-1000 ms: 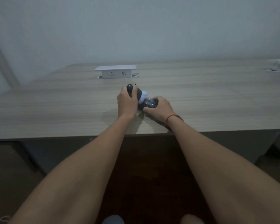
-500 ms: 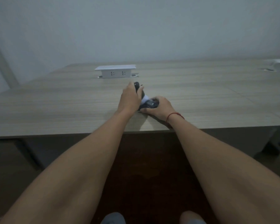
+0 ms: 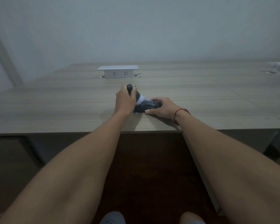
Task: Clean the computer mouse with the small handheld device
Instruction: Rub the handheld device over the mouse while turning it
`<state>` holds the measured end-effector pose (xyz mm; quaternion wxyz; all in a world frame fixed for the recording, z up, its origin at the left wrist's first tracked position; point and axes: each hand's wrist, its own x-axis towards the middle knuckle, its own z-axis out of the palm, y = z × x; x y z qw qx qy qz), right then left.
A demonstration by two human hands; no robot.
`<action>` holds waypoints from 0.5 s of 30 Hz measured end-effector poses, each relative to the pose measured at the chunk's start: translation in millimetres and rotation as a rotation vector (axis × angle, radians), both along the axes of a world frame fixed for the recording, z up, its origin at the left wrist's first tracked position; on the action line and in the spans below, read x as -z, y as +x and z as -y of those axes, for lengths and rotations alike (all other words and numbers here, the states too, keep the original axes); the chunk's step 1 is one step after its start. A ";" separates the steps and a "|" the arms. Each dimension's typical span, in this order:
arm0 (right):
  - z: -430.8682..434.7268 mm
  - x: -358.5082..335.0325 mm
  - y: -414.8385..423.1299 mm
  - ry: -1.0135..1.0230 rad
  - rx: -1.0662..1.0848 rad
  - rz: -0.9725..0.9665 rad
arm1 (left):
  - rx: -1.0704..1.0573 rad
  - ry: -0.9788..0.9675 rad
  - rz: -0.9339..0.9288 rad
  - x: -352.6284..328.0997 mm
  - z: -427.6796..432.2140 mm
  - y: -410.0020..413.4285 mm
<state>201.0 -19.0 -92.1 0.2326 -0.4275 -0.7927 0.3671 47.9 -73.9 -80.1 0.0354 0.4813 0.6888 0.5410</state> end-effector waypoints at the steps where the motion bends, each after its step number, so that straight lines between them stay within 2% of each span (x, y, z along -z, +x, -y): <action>1: -0.2 -0.3 0.6 -0.008 -0.001 -0.004 | -0.022 -0.031 -0.012 3.8 0.3 -2.2; 4: -1.9 0.6 3.4 -0.009 -0.006 -0.008 | -0.138 -0.137 -0.098 18.0 4.5 -14.2; 7: -3.0 -0.2 4.3 0.002 -0.015 -0.007 | -0.146 -0.097 -0.145 16.7 4.4 -12.9; 11: -1.0 -0.5 2.6 0.003 -0.019 -0.008 | -0.085 0.044 -0.002 4.0 -2.6 4.1; 15: 0.6 -0.6 4.7 0.006 -0.020 -0.011 | -0.183 -0.100 -0.058 13.3 1.2 -0.7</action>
